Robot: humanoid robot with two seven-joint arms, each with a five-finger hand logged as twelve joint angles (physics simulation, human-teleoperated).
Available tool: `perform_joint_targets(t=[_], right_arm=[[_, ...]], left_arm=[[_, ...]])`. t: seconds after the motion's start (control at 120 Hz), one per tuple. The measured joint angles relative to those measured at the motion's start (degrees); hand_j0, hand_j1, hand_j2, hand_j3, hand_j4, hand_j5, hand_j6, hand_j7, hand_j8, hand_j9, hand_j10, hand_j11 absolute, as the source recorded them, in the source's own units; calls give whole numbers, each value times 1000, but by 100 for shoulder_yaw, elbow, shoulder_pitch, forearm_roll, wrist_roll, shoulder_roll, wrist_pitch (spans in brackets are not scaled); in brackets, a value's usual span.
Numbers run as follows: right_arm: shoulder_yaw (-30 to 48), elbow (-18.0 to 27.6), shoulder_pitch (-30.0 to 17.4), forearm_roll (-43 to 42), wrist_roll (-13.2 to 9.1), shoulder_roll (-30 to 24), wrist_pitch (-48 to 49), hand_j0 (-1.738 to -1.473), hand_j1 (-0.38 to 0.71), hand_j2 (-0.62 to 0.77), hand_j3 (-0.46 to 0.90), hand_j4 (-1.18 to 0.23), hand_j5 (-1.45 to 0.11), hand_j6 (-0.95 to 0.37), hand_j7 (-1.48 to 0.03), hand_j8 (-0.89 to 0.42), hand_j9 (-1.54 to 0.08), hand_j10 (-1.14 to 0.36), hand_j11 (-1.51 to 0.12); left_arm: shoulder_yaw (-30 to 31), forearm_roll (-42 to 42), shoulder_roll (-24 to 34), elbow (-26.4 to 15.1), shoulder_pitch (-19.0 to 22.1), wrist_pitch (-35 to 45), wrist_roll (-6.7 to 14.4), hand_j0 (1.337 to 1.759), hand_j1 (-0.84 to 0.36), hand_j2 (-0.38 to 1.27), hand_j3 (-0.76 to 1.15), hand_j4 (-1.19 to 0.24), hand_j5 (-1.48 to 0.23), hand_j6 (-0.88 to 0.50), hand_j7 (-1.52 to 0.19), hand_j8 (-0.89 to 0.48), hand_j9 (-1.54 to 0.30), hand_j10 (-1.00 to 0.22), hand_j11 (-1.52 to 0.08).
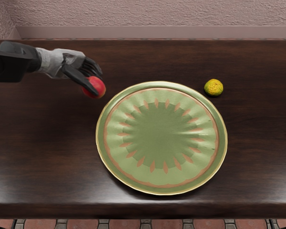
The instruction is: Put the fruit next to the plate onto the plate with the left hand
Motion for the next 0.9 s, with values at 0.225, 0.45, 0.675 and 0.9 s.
perform_joint_targets(t=[0.225,0.45,0.675,0.9], right_arm=[[0,0,0,0,0,0,0,-1658,-331,-3,0,-15,-19,-15,-20,-15,-19,-15,-20],[0,0,0,0,0,0,0,-1658,-331,-3,0,-15,-19,-15,-20,-15,-19,-15,-20],[0,0,0,0,0,0,0,-1658,-331,-3,0,-15,-20,-15,-20,-15,-20,-15,-20],[0,0,-1,0,0,0,0,-1658,-331,-3,0,-15,-20,-15,-20,-15,-20,-15,-20]], left_arm=[[-58,-279,-633,-7,51,-404,-2,1652,-269,353,0,-719,-1089,-467,-1057,-348,-1031,-498,-1005],[-60,-526,-1359,-4,305,-448,-4,1655,-340,577,0,-721,-1089,-462,-1047,-347,-1021,-482,-999],[4,-528,-1394,0,237,-742,-7,1657,2,260,0,-344,-514,-236,-496,-185,-485,-177,-475],[-404,-869,-1119,1,262,-1441,-8,1658,226,88,0,-121,-180,-86,-173,-69,-170,-66,-167]])
